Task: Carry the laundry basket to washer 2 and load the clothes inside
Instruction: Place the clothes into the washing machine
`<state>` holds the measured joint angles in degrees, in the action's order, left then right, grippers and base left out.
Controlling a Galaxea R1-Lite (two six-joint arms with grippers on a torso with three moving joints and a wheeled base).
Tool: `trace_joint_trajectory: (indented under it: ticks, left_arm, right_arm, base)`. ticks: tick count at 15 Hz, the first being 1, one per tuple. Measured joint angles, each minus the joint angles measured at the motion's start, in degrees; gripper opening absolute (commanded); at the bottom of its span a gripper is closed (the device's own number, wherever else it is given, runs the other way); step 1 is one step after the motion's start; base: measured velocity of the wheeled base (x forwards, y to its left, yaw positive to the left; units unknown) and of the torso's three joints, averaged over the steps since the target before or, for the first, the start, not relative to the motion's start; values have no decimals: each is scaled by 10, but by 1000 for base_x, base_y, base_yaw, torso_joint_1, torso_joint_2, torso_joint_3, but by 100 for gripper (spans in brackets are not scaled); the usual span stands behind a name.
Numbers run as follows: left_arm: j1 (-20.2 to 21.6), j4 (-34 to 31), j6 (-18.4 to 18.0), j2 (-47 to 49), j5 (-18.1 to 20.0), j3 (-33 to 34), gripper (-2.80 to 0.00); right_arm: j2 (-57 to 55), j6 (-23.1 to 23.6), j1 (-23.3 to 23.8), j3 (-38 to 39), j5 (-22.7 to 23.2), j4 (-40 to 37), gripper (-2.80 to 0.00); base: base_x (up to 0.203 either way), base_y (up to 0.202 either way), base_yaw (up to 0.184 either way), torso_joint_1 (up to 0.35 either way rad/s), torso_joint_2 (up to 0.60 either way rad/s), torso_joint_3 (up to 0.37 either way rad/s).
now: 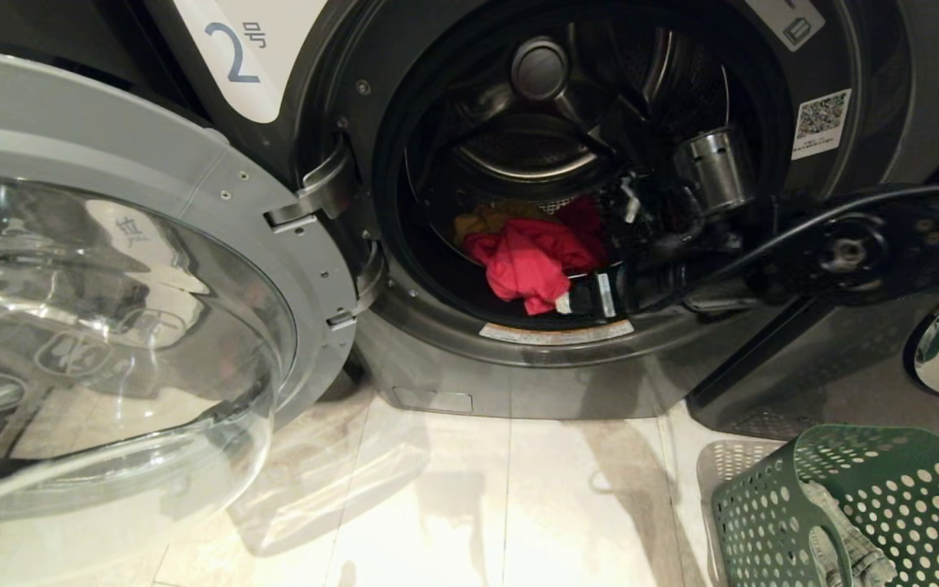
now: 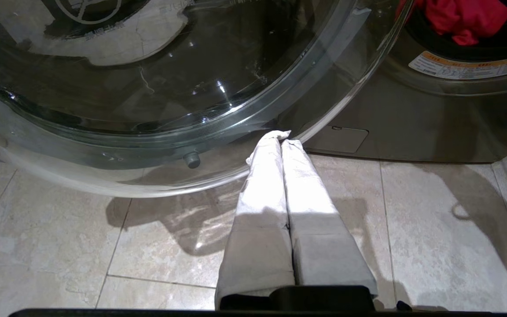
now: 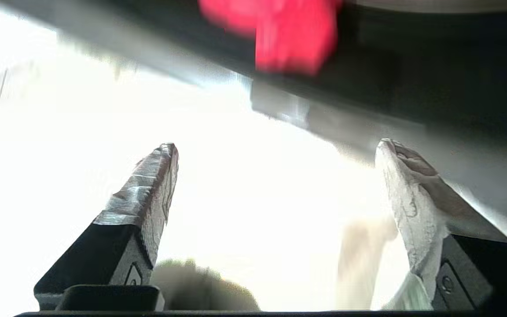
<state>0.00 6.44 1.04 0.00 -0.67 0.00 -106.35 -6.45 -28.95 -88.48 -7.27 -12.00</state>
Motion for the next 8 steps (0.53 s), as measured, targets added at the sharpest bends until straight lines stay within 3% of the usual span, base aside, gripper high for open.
trace_joint_trajectory:
  ticks: [5, 8]
  left_arm:
    - [0, 0, 0, 0, 0, 0, -280]
    - [0, 0, 0, 0, 0, 0, -280]
  right_arm:
    - [195, -13, -7, 273, -43, -25, 0]
    - [304, -44, 25, 385, -89, -67, 0]
  base:
    - [0, 0, 0, 0, 0, 0]
    - [0, 0, 0, 0, 0, 0]
